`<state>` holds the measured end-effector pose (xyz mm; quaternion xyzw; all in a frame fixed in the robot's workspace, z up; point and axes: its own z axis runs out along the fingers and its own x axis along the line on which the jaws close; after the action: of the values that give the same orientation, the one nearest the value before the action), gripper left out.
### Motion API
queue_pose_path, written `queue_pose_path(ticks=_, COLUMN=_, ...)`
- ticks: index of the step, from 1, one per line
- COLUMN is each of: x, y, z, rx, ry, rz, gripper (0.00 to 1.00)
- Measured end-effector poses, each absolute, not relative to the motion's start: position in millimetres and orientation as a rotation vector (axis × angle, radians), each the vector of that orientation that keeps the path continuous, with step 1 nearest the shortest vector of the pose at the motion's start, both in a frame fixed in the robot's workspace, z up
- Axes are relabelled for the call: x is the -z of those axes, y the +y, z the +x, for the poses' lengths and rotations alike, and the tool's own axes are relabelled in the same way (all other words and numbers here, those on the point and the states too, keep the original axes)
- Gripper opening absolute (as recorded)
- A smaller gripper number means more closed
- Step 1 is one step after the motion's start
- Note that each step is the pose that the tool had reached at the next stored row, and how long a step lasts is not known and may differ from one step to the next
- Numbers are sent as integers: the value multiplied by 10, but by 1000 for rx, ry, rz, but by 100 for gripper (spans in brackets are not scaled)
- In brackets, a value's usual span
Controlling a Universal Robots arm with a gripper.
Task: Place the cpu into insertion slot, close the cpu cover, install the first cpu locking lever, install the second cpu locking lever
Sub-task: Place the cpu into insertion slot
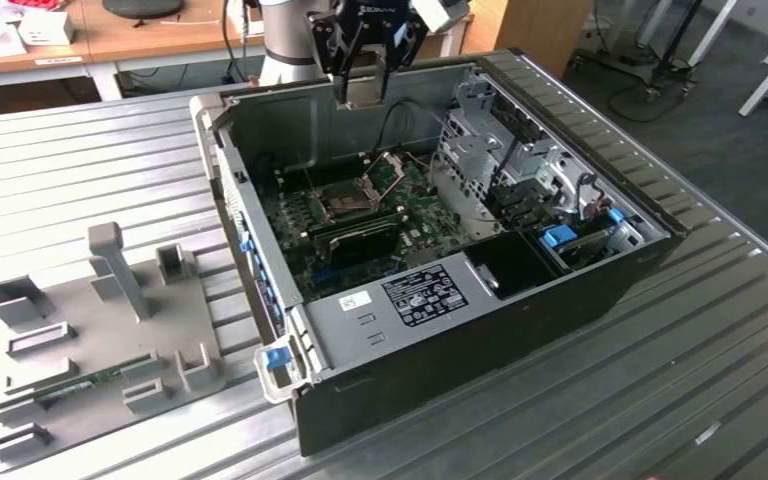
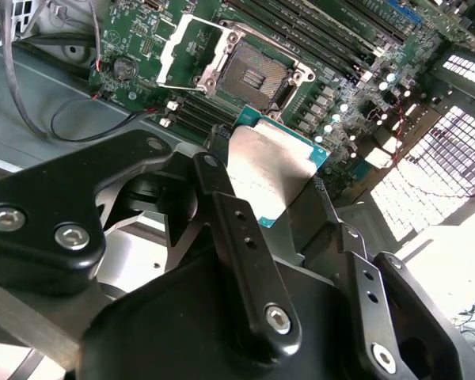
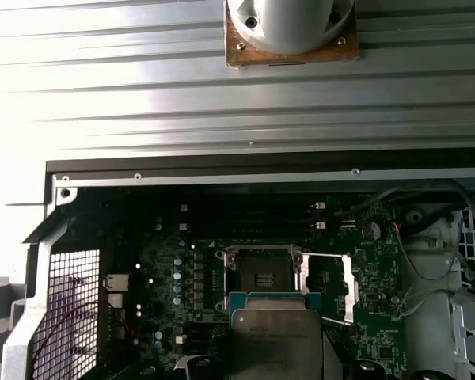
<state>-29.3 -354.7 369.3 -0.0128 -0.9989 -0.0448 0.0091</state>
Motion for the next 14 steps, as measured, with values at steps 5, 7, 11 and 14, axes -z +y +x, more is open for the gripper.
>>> queue_pose_path(ticks=5, x=-3687, y=-3547, z=-293, rx=140, ry=-3120, rz=-40, gripper=54)
queue_pose_path(ticks=7, x=-3684, y=-3547, z=-294, rx=140, ry=-3120, rz=-40, gripper=54)
queue_pose_path(ticks=11, x=-3681, y=-3547, z=-294, rx=140, ry=-3120, rz=-40, gripper=54)
queue_pose_path(ticks=14, x=-3678, y=-3547, z=-294, rx=140, ry=-3120, rz=-40, gripper=54)
